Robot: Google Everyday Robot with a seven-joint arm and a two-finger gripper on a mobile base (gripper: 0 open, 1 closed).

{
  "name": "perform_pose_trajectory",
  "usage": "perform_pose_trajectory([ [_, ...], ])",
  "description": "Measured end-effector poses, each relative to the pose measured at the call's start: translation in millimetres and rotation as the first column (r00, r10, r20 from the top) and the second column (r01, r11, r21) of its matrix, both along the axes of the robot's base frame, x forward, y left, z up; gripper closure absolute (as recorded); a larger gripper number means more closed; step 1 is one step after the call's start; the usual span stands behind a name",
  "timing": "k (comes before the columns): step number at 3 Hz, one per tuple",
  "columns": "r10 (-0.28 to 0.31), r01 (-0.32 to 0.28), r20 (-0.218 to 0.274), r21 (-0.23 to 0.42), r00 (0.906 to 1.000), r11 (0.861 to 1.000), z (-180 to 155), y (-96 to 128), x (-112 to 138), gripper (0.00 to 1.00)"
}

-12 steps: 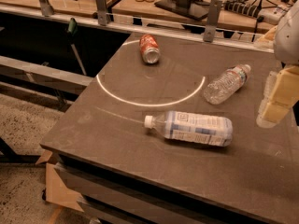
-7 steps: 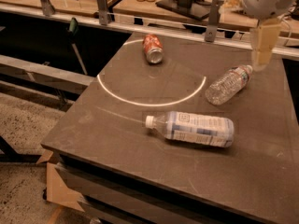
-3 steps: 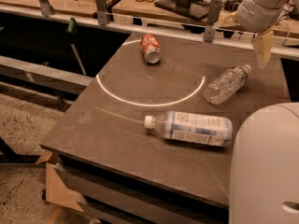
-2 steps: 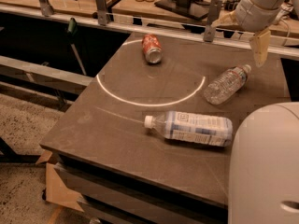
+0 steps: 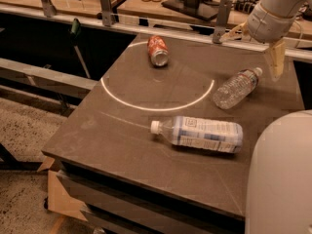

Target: Move water bottle near coke can

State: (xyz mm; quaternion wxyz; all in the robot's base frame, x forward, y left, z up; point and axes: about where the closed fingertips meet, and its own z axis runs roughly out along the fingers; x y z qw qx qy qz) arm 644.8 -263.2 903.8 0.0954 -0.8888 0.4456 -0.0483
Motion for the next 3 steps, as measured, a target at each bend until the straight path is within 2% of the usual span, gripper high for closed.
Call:
perform_pose_trajectory([
  [1, -0.004, 0.005, -0.080, 0.022, 0.9968, 1.000, -20, 10, -22, 0.01],
  [2, -0.002, 0.006, -0.130, 0.033, 0.9915, 0.999, -35, 22, -30, 0.21],
  [3, 0.030, -0.020, -0.184, 0.052, 0.9825, 0.998, -56, 35, -31, 0.45],
])
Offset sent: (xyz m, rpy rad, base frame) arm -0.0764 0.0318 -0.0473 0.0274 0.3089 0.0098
